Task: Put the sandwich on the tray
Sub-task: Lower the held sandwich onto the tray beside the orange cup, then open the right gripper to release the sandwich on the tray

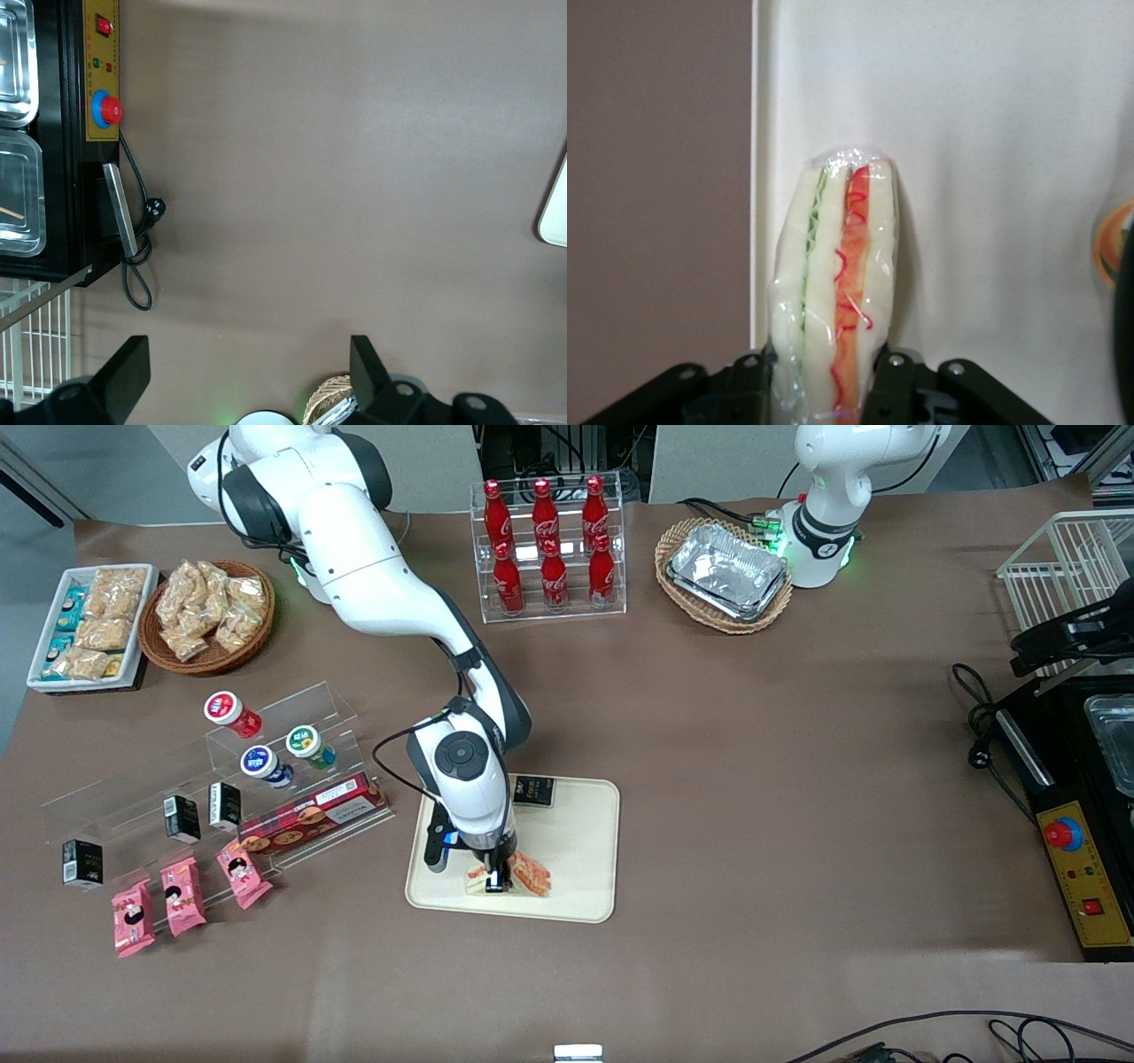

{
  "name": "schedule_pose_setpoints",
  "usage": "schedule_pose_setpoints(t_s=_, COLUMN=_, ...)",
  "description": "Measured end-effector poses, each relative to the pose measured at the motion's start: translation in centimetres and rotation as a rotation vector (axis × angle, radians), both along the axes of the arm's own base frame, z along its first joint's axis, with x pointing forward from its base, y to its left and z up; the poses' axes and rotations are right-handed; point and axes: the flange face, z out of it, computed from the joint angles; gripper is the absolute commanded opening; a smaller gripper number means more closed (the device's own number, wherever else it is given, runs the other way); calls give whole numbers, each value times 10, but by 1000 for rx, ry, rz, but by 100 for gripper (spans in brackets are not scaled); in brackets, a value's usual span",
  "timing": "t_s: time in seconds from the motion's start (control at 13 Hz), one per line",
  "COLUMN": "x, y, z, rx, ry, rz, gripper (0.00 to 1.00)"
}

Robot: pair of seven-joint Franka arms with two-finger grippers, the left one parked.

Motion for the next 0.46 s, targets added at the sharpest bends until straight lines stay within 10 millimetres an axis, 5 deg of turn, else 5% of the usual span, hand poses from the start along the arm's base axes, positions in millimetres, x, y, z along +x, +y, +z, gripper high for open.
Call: schedule_pose_setpoints(t_s=0.46, x=8, y=0, z=18, rx=-2, ry=-25, rz=25, gripper=100)
